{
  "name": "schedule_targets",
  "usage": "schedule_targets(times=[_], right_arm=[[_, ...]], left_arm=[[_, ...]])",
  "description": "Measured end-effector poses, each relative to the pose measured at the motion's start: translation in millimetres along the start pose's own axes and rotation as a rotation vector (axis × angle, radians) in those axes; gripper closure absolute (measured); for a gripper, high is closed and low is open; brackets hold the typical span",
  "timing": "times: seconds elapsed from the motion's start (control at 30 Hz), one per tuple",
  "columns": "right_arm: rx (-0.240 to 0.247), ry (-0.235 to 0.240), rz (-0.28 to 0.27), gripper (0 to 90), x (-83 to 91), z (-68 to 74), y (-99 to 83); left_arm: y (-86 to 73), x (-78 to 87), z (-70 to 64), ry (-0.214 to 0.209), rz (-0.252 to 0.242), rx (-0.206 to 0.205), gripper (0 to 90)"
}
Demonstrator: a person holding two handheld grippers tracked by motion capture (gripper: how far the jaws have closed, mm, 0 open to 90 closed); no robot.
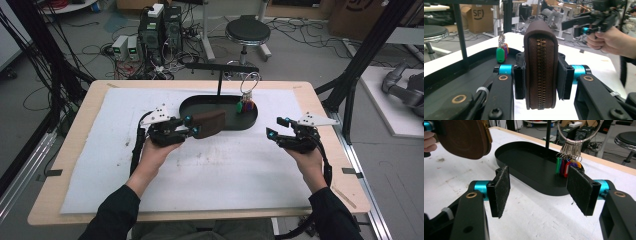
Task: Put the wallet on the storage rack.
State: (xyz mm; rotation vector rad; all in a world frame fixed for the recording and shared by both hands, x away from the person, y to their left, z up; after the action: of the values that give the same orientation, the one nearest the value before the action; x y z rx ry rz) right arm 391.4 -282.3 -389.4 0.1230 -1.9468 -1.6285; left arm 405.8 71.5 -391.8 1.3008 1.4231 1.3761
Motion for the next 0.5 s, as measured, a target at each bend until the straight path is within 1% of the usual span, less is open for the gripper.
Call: schedule_targets(times=[0.27,0.43,0.5], right_arm=[[-0.016,-0.012,0.001,36.5,1.0,-4.8,-1.4],[-0.025,-0.015,0.005,36.0,0.8,-7.7,-3.2],[-0.023,-0.014,0.002,35.9,0.6,-8.3,-3.2]], left_arm=[[0.4,-12.9,22.9,0.060,0.003,0.009,65.7],[-0.9,-22.1,36.5,0.079,0.030,0.018,65.6],[-2.6,-26.8,42.4,0.084,0.036,0.028,65.7]])
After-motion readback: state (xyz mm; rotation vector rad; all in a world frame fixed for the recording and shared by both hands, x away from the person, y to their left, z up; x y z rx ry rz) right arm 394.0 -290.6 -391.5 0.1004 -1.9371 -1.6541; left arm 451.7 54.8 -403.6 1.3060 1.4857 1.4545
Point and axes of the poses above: each handheld gripper's, and its own axes: x roughly backward along the jaws, y roughly out of its top, z roughly to its left, the point moved 5 cm from there along -x, roughly forward along the jaws, and after that the axes turned 15 degrees about -y, right-handed, at the moved point
